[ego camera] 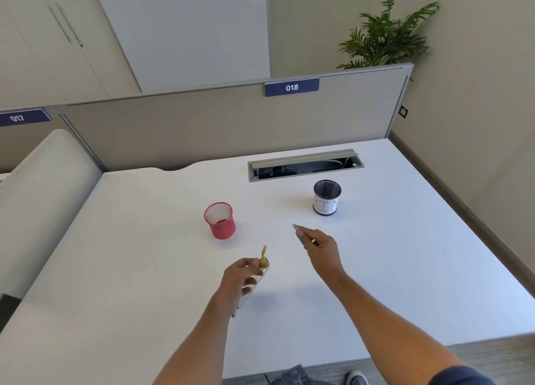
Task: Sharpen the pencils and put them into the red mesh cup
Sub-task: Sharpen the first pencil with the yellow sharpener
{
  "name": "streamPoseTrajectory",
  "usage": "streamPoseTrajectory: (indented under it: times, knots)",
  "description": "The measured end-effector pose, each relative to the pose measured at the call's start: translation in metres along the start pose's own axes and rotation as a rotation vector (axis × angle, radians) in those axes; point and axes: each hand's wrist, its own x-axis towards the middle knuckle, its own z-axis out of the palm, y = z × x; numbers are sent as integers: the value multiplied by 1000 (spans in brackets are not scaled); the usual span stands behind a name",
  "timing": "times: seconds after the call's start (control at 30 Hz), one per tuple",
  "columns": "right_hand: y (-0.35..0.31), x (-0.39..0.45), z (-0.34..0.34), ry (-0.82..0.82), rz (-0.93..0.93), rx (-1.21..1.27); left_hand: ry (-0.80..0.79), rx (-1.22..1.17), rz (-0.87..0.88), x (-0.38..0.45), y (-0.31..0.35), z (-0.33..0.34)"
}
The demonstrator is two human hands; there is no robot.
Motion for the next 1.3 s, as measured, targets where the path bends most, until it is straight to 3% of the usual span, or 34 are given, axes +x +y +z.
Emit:
streamPoseTrajectory:
  times: [0.2, 0.6, 0.83, 0.97, 1.07, 1.23, 1.3]
  knots:
    - [6, -14, 13, -247, -77, -217, -74, -104, 24, 4, 7, -2]
    - [-2, -15, 18, -308, -221, -539, -51, -155, -12, 11, 0, -6]
    - [0, -19, 21, -386, -589, -835, -61, 148, 12, 10, -3, -8]
    - [9, -24, 20, -368, -530, -776, -95, 155, -65, 10, -3, -7]
    - [13, -23, 19, -443, -496, -818, -125, 144, -89, 10, -4, -6]
    - [11, -16, 15, -571, -319, -869, -159, 326, -4, 7, 1, -4]
    - [12, -16, 14, -570, -171, -779, -154, 419, 58, 7, 3, -2]
